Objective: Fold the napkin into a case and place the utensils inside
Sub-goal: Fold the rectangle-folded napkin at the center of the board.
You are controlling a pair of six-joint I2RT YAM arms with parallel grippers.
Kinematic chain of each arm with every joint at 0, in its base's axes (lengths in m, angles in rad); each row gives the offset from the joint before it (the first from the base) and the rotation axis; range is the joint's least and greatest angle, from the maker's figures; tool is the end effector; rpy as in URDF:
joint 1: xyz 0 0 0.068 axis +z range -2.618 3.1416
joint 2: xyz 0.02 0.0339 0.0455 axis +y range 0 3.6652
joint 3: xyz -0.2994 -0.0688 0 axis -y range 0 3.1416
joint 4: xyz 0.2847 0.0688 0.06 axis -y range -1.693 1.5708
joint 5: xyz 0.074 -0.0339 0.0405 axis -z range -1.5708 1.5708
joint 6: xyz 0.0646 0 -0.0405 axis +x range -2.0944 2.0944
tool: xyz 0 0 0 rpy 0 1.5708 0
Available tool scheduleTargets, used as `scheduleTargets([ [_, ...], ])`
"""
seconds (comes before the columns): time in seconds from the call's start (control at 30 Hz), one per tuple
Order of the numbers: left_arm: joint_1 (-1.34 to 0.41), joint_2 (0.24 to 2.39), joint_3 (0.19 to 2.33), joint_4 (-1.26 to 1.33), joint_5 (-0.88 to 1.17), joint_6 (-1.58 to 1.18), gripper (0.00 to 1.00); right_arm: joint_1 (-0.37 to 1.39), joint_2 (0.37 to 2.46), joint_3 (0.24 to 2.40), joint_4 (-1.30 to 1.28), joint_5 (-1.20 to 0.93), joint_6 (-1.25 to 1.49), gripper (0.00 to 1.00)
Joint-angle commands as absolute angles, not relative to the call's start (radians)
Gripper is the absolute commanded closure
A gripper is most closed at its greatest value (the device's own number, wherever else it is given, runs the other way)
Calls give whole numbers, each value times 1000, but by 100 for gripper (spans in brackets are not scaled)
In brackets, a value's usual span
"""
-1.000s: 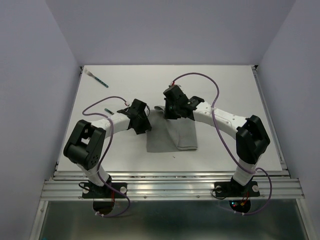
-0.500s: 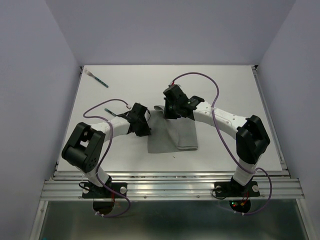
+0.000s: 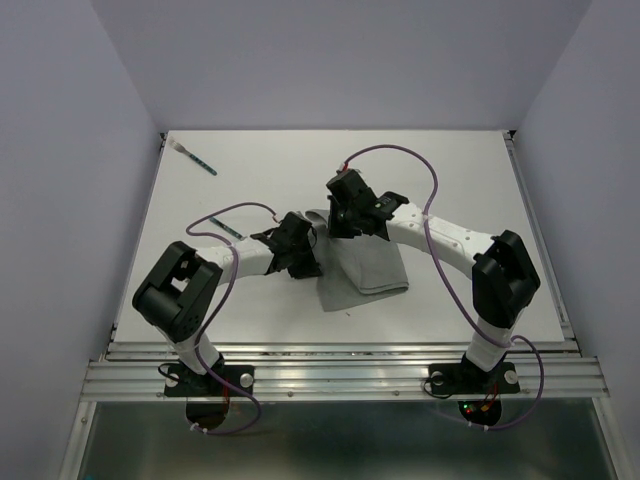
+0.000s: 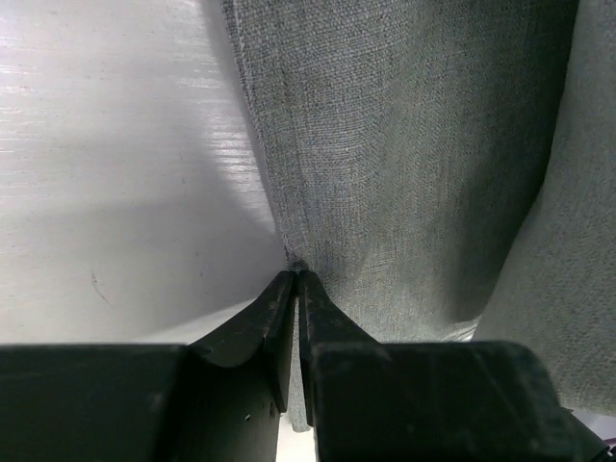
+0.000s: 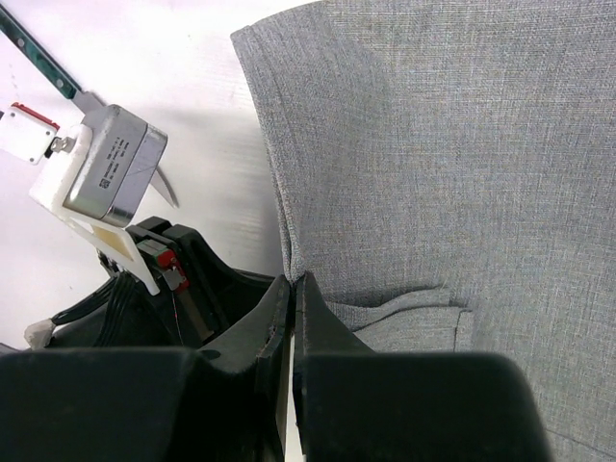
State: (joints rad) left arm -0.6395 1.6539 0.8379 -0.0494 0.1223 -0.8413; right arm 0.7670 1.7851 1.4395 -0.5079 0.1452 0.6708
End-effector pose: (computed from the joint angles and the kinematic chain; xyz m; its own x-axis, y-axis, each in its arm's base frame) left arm 0.2947 -0.2290 0.1404 -0.8961 -0.2557 -0.3629 -0.0183 0.8381 -0.5452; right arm 0.3395 0.3143 0.2621 -0.8093 0.0742 -0.5827 -0.1470 0.9348 0.3232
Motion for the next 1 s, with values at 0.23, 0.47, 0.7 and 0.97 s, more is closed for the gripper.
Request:
scheduleTargets([
  [0.23,-614,1609,864,-178,52,-819,79,779,1718,1381,-449,126,686,99],
  [0.47,-583,1632,890,-183,44,-798,79,779,1687,1344,-445,118,692,99],
  [0.7,-571,1707,923,-152,71,-778,79,788,1669,1330,-445,120,703,99],
  [0.97,-561,1753,985,-153,74,-762,79,788,1654,1328,-448,127,707,99],
])
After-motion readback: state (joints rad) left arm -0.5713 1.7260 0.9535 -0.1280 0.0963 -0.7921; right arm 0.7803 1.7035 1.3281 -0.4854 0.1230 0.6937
